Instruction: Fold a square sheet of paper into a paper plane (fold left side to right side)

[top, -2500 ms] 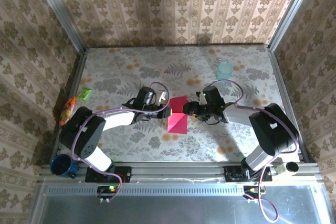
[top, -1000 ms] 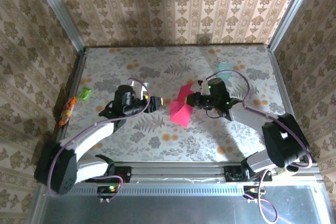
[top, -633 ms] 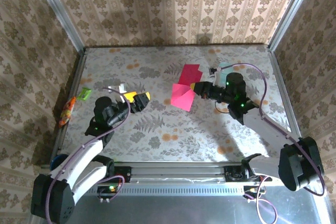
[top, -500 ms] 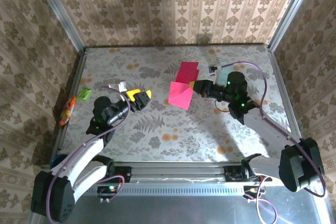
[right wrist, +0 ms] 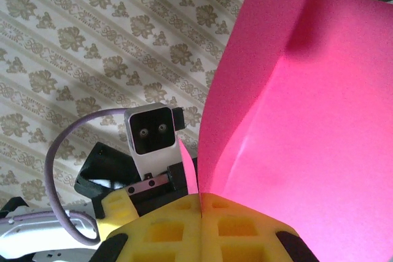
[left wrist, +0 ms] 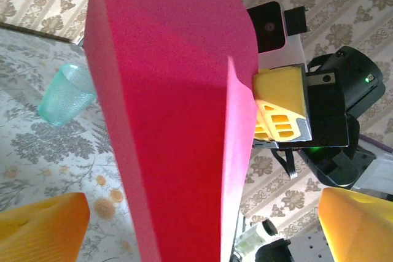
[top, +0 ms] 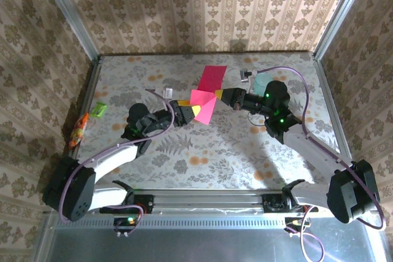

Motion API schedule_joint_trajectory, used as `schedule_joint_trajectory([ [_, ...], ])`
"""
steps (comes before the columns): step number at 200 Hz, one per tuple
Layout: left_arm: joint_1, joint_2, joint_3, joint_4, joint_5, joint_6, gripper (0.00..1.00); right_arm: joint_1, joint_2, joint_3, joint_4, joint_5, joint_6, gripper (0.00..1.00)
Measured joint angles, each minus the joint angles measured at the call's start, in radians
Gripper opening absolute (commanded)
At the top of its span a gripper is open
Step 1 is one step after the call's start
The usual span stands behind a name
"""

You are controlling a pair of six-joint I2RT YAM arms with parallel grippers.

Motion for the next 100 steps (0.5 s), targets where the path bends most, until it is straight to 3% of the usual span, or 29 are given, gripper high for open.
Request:
schedule_joint_trajectory([
  [100,-0.014,0.054,0.032,0.037,0.047,-0.024,0.43,0.0,0.015,-0.031,0.014,0.031,0.006,0.01],
])
